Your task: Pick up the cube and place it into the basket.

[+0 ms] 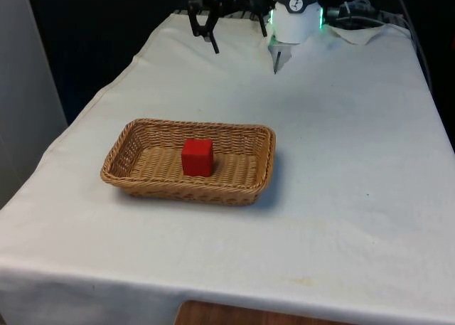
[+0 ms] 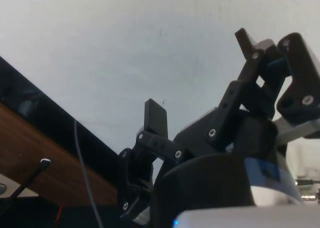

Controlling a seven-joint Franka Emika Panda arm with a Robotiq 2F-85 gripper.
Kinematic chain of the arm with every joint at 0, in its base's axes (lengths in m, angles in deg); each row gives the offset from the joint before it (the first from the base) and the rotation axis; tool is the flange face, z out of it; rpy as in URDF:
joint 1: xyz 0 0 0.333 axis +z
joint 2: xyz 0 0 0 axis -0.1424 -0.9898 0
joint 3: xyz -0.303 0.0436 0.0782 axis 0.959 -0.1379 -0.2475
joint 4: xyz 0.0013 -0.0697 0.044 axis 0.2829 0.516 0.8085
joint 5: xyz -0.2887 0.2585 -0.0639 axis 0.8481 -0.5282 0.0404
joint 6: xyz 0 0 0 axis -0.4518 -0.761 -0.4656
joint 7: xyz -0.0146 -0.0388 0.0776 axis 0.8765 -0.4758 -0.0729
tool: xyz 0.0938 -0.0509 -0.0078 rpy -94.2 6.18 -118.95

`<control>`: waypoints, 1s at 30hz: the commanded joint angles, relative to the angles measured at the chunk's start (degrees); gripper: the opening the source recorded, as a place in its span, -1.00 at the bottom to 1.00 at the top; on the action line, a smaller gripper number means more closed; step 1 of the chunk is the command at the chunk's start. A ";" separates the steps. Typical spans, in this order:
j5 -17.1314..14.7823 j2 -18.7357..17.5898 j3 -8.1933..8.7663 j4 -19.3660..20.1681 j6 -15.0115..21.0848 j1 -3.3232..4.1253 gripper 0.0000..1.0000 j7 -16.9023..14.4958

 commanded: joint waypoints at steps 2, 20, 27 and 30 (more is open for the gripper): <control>-0.06 0.46 -0.11 0.69 0.00 0.06 1.00 -1.09; 0.40 2.81 -0.29 3.95 -0.74 0.00 1.00 -4.07; 2.92 5.50 -0.23 7.10 0.92 0.34 1.00 -2.64; 4.01 6.53 -0.46 8.42 1.66 0.29 1.00 -2.12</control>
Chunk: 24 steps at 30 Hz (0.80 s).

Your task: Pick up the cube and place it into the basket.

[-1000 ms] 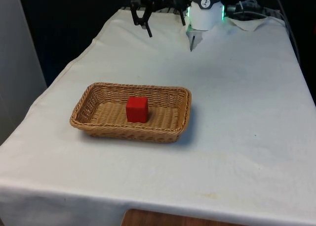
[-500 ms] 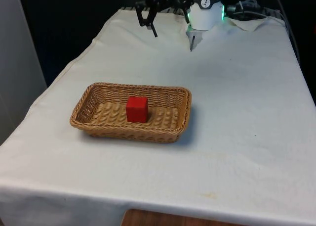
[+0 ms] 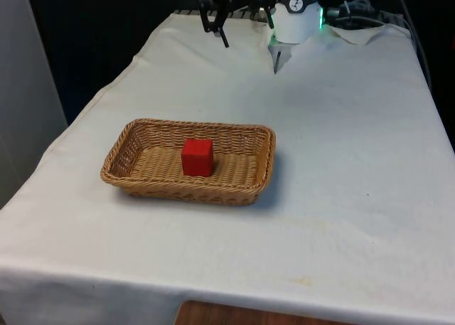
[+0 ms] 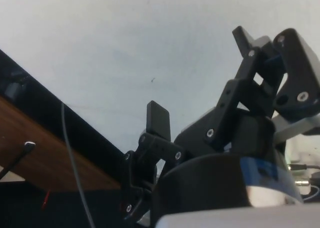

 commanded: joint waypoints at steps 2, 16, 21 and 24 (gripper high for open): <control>2.01 1.32 -0.17 1.66 1.83 0.29 1.00 1.43; 7.91 3.90 -1.55 4.81 3.50 0.17 1.00 5.79; 9.85 4.64 -2.06 5.90 4.07 0.17 1.00 7.45; 9.17 4.47 -2.23 5.67 3.44 0.00 1.00 6.88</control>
